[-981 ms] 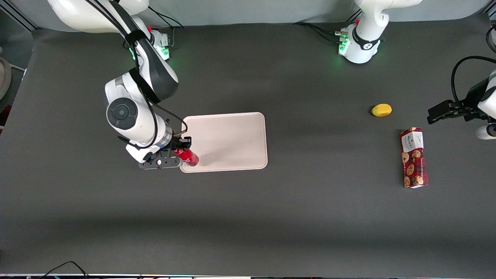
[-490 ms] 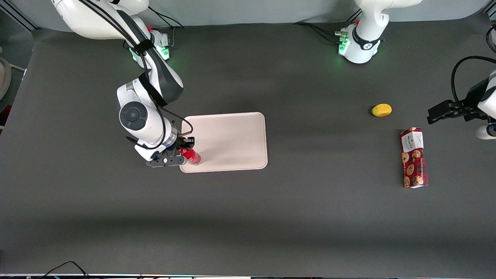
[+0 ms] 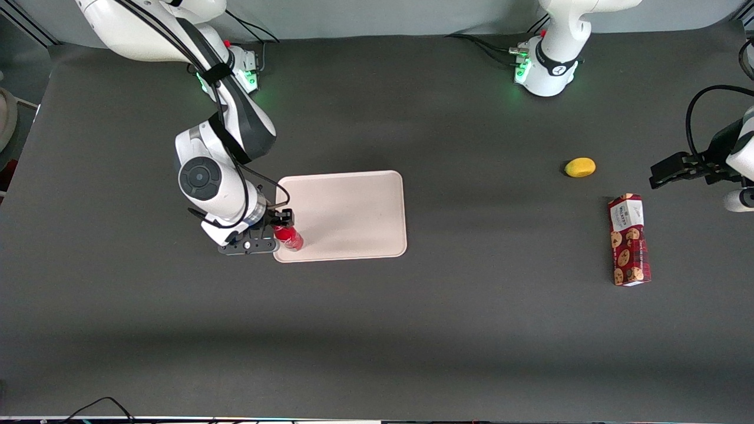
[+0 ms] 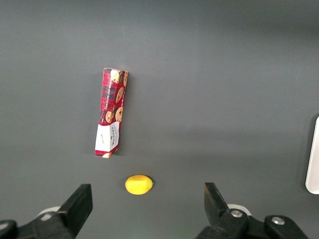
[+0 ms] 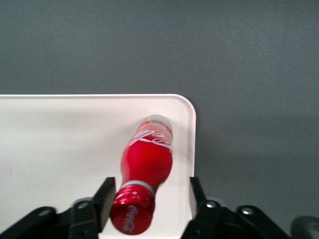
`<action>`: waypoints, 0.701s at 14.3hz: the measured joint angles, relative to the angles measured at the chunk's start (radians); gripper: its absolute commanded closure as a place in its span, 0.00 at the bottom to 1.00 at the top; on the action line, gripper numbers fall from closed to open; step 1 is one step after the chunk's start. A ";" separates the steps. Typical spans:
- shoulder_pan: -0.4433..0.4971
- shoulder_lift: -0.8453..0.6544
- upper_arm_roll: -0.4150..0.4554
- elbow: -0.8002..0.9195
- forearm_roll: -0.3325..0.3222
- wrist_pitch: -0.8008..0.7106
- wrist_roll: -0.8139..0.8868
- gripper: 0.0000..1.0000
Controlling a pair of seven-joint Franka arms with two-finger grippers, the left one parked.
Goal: Place coke bottle on tray
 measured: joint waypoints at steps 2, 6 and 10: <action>-0.001 -0.001 -0.001 0.002 0.000 -0.003 0.000 0.00; -0.001 -0.037 -0.011 0.082 -0.001 -0.106 0.000 0.00; -0.004 -0.148 -0.069 0.235 -0.001 -0.261 -0.006 0.00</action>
